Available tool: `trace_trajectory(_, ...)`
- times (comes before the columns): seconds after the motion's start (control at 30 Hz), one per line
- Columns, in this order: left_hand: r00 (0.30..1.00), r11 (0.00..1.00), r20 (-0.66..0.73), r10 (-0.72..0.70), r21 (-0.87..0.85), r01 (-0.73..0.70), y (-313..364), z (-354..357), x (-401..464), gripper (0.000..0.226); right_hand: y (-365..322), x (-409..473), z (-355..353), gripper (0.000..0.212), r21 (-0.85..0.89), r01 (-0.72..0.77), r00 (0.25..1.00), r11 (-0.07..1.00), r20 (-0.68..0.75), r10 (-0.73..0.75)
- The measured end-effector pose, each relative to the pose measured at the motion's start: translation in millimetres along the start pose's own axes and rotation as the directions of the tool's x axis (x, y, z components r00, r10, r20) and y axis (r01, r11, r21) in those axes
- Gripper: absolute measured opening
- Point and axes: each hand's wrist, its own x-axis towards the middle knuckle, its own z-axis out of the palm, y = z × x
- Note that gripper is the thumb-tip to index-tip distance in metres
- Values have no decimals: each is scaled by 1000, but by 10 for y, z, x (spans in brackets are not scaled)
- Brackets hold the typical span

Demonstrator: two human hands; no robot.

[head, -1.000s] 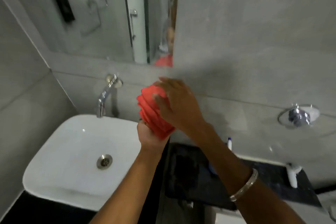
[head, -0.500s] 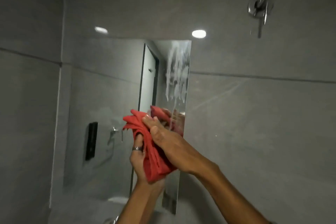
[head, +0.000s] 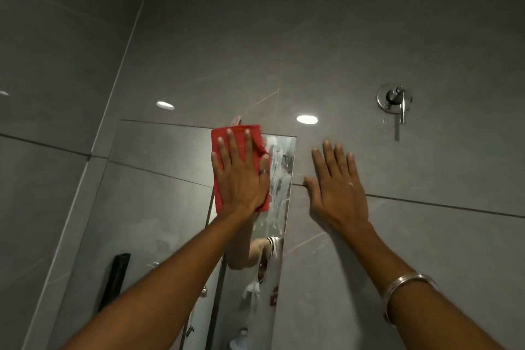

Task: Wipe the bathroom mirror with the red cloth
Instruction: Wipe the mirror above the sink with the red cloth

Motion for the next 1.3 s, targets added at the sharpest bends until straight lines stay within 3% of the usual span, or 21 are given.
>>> trace_trajectory(0.17, 997, 998, -63, 33, 46, -30, 267, 178, 265, 72, -12, -9, 62, 63, 11, -6, 999, 1000, -53, 7)
trace_trajectory(0.3, 963, 964, -33, 266, 8, -266, 642, 337, 157, 71, -23, -29, 31, 62, 67, -22, 998, 997, -52, 26)
trace_trajectory(0.43, 930, 930, -20, 367, -21, -367, 314, 505, -580, 69, -10, -87, -22, 61, 148, -68, 995, 987, -59, 77)
trace_trajectory(0.57, 945, 946, -47, 324, 19, -323, -83, 537, -701, 71, -42, -164, -30, 62, 102, -86, 994, 991, -53, 92)
trace_trajectory(0.67, 976, 980, -83, 200, 35, -198, 121, 432, -185, 74, -44, -175, -14, 62, 75, -96, 994, 993, -50, 100)
trace_trajectory(0.83, 972, 973, -58, 228, 33, -227, 458, 403, 250, 71, -27, -166, 40, 62, 63, -97, 993, 993, -67, 101)
trace_trajectory(0.97, 962, 965, -87, 258, -24, -261, 314, 521, -473, 71, -65, -235, 27, 61, 72, -113, 990, 991, -73, 118)
trace_trajectory(1.1, 957, 955, 10, 291, -65, -290, 41, 564, -1492, 74, -178, -392, -1, 63, 76, -148, 988, 986, -37, 151)
trace_trajectory(1.3, 955, 954, -7, 296, -35, -296, 442, 426, -348, 73, -206, -280, -76, 62, 85, -151, 987, 985, -34, 155)
